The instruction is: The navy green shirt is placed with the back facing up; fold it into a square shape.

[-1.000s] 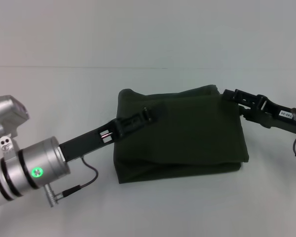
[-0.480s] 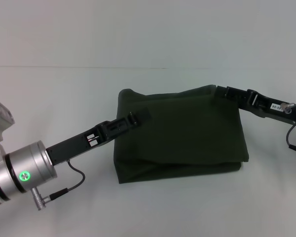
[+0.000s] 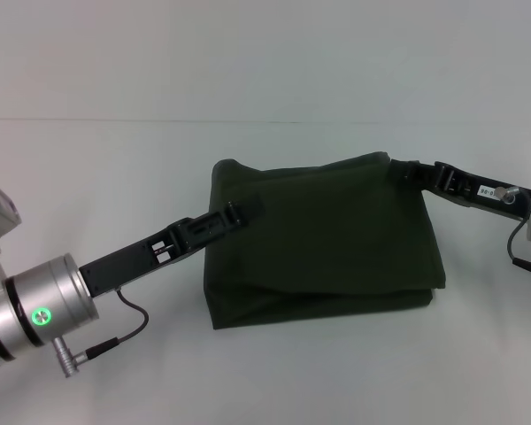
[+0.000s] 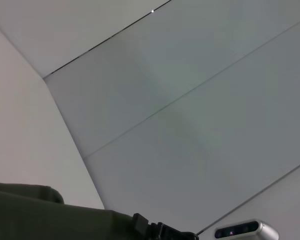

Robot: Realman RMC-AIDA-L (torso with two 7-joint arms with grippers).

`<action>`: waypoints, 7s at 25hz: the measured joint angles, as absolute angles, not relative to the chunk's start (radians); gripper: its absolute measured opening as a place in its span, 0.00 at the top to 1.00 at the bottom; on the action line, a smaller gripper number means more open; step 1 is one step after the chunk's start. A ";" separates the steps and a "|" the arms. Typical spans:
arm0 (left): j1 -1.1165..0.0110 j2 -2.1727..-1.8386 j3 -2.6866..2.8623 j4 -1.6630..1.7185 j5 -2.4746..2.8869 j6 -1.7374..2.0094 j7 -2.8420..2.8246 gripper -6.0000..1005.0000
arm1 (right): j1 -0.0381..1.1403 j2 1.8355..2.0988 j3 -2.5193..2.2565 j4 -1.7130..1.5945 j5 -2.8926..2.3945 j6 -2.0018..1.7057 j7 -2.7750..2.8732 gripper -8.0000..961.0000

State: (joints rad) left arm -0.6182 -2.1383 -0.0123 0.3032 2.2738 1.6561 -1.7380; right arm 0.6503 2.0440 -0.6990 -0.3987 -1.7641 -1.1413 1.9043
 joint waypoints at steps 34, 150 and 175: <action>-0.592 -2.146 -0.014 0.305 2.270 1.612 -1.733 0.12 | 0.608 2.044 -0.959 -0.581 -1.858 -1.136 1.676 0.95; -0.593 -2.138 -0.019 0.318 2.270 1.562 -1.726 0.12 | 0.735 2.085 -0.802 -0.511 -1.801 -0.778 1.929 0.96; -0.589 -2.140 -0.016 0.318 2.270 1.560 -1.728 0.12 | 0.767 2.094 -0.886 -0.424 -1.794 -0.559 1.902 0.88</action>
